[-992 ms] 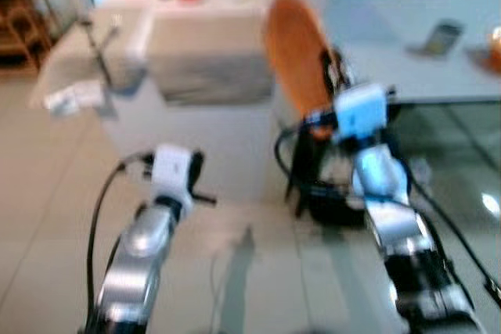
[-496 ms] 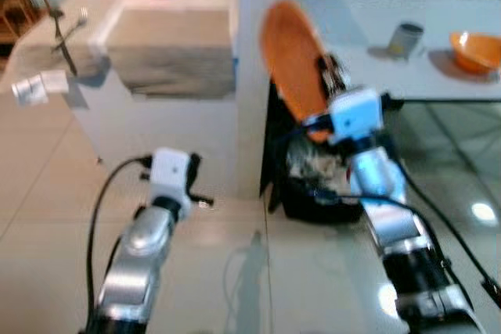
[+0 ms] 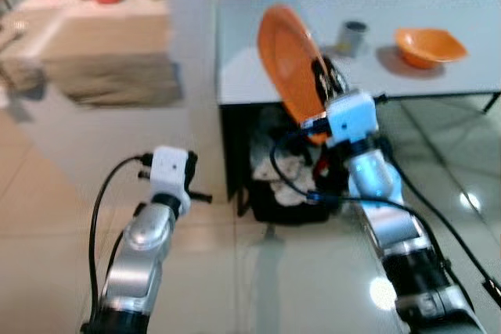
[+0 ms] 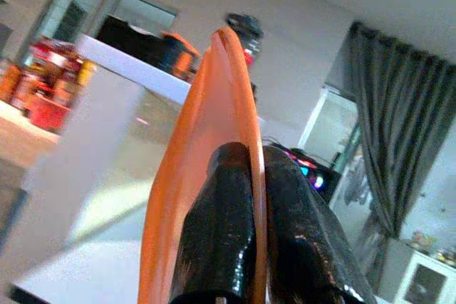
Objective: Setting the table
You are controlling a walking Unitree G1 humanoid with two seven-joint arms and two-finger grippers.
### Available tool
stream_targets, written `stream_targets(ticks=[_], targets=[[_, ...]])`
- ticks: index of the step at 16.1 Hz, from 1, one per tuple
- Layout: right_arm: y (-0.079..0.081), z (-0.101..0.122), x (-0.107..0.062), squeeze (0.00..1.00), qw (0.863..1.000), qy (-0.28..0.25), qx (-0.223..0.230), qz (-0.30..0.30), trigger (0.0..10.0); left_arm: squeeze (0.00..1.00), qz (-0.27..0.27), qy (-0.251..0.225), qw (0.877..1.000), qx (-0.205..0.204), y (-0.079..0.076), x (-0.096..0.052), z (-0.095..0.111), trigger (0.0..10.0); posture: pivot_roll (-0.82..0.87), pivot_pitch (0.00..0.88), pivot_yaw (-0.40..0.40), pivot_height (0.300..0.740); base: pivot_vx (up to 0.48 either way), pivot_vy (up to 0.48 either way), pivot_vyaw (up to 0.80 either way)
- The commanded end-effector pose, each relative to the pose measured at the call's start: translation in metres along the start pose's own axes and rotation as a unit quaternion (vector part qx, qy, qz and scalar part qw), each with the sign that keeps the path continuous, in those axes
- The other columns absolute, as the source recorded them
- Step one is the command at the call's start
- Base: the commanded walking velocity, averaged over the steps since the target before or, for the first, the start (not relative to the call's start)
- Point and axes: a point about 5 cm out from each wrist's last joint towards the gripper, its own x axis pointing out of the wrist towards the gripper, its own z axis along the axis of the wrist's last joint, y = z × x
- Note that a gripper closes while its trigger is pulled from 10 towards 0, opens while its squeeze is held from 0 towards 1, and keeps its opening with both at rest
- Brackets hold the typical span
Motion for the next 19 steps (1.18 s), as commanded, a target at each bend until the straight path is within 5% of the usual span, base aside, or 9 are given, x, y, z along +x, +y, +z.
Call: stream_targets(ticks=[1,19], targets=[[-0.015,0.005,0.002,0.0,0.999,-0.017,-0.014,-0.022,0.0,0.0,-0.01,-0.004,1.0,0.001,-0.007,0.003,0.001,10.0,-0.03,0.0,0.03,0.74,0.274,-0.39,0.0],[-0.016,0.005,0.003,0.0,0.999,-0.019,-0.014,-0.026,0.0,0.0,-0.022,-0.032,0.999,0.007,-0.01,0.01,0.014,10.0,-0.04,0.0,0.037,0.74,0.278,-0.388,0.0]])
